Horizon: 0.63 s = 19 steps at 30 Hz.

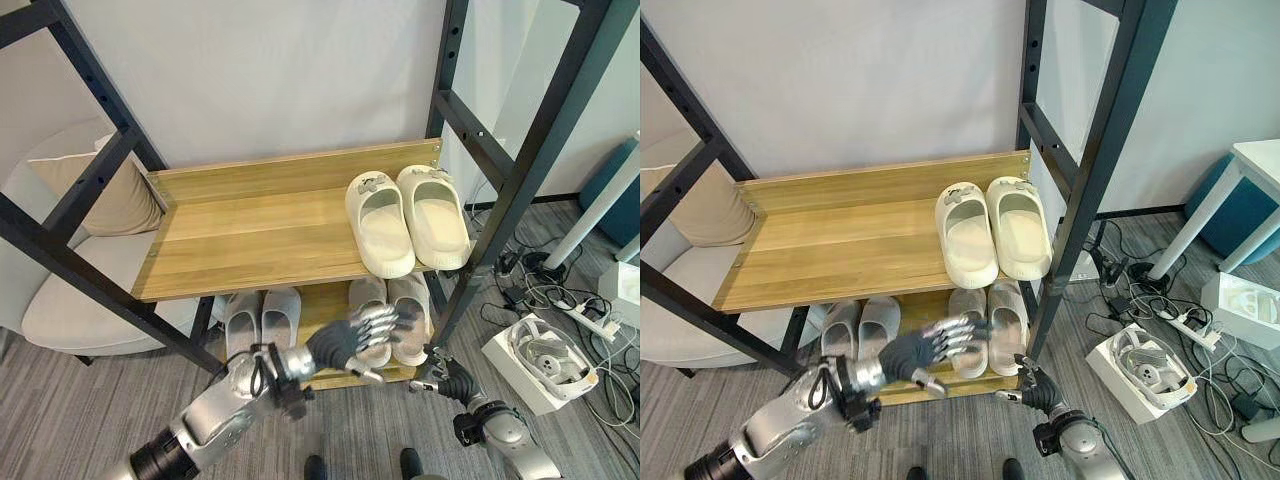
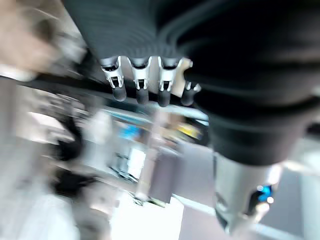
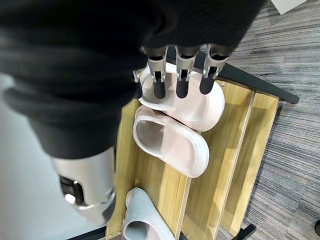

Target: Arrange the slippers neatly on the shoe rack.

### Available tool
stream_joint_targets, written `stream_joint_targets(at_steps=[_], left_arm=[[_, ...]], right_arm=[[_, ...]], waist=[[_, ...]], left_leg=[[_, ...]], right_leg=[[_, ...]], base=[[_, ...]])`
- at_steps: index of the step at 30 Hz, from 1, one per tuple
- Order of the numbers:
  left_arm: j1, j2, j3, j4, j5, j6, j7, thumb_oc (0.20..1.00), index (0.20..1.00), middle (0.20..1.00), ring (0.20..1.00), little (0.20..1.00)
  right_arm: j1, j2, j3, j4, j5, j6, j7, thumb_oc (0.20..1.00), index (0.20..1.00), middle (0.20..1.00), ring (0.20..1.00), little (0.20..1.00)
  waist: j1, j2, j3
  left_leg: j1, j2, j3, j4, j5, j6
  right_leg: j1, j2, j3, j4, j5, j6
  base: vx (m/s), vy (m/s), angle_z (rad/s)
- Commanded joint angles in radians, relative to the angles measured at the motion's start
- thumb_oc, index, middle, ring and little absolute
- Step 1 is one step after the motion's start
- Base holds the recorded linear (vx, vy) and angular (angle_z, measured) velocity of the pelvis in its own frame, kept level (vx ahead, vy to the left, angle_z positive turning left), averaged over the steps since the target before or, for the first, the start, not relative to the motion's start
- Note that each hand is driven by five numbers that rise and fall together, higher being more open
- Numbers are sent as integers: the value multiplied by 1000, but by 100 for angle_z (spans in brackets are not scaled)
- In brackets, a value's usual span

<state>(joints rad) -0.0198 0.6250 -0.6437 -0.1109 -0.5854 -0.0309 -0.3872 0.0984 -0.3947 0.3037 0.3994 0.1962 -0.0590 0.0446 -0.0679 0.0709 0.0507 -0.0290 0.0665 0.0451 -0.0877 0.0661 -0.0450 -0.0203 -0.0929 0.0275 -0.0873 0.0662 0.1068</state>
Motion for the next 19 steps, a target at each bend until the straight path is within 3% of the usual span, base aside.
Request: stream_joint_targets(at_steps=[1,6,12,13,19], left_arm=[[48,-21,95,53,147,-67,51,1000,1000,1000,1000,1000],[150,-139,217,237,177,-68,178,1000,1000,1000,1000,1000],[154,-325,381,599,126,-52,341,1000,1000,1000,1000,1000],[135,-364,430,723,102,-50,372,1000,1000,1000,1000,1000],[120,-379,472,807,121,-66,398,1000,1000,1000,1000,1000]], right_arm=[[-37,31,-3,-7,11,-62,-8,1000,1000,1000,1000,1000],[-15,39,-21,-21,16,-65,-36,1000,1000,1000,1000,1000],[-19,73,-58,54,-14,-58,-105,1000,1000,1000,1000,1000],[-26,79,-66,86,-26,-54,-122,1000,1000,1000,1000,1000],[-38,81,-79,141,-26,-49,-138,1000,1000,1000,1000,1000]], waist=[[29,-74,-10],[41,-81,-9],[60,-91,-8],[61,-92,-8],[62,-91,-7]], left_leg=[[54,-12,-27,0,-103,3],[54,-10,-39,0,-96,5],[48,-11,-56,0,-84,7],[47,-10,-56,0,-82,7],[49,-12,-54,0,-83,7]], right_leg=[[14,-30,-63,0,-49,18],[21,-30,-73,0,-50,11],[24,-31,-86,0,-50,4],[25,-31,-87,0,-51,3],[27,-32,-86,0,-51,2]], base=[[0,0,0],[-8,-12,3],[-4,-20,13],[0,-23,5],[0,-4,1]])
